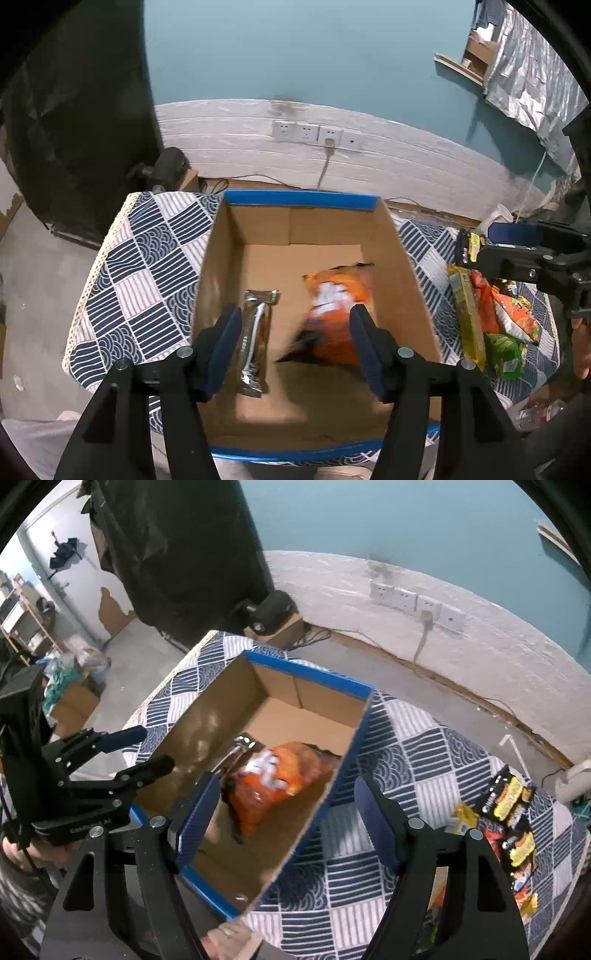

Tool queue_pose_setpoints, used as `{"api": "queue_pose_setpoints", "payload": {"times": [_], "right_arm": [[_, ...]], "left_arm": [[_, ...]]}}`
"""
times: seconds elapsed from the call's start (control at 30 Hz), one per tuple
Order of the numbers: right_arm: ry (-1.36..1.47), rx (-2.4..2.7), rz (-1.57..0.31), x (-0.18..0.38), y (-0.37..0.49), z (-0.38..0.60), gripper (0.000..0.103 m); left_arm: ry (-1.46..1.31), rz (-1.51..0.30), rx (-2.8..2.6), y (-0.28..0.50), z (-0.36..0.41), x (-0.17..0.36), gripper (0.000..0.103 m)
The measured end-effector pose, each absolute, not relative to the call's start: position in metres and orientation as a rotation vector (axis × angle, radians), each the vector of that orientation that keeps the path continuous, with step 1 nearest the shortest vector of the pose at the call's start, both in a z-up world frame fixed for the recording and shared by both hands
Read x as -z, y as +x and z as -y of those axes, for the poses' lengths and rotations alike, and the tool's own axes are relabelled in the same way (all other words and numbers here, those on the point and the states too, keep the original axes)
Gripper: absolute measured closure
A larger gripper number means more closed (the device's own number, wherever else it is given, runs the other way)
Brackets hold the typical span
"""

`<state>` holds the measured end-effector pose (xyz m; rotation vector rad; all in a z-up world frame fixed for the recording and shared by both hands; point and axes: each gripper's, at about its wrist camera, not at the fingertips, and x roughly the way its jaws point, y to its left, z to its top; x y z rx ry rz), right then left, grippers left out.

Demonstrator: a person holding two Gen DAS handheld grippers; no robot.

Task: Organize snacks
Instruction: 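Move both open tools back over the snack pile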

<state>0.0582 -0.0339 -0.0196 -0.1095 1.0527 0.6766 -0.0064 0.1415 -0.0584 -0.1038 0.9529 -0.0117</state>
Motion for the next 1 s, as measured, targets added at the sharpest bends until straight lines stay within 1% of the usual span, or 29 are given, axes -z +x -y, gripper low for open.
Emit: {"api": "queue_pose_setpoints", "payload": {"times": [0.1, 0.17, 0.37, 0.87, 1.0], "right_arm": [[-0.102, -0.656, -1.041, 0.016, 0.056, 0.048, 0.026], [-0.105, -0.638, -1.028, 0.014, 0.053, 0.057, 0.026], [-0.101, -0.577, -1.007, 0.010, 0.043, 0.091, 0.024], [-0.037, -0.477, -0.974, 0.004, 0.025, 0.173, 0.024], [-0.025, -0.449, -0.965, 0.005, 0.021, 0.198, 0.024]], "left_arm": [[-0.088, -0.946, 0.026, -0.007, -0.131, 0.054, 0.037], [-0.074, -0.936, 0.037, -0.007, -0.123, 0.051, 0.036], [-0.049, -0.934, 0.075, -0.005, -0.099, 0.045, 0.036], [0.073, -0.949, 0.146, -0.001, -0.025, 0.041, 0.036], [0.096, -0.943, 0.157, 0.001, -0.010, 0.039, 0.033]]}}
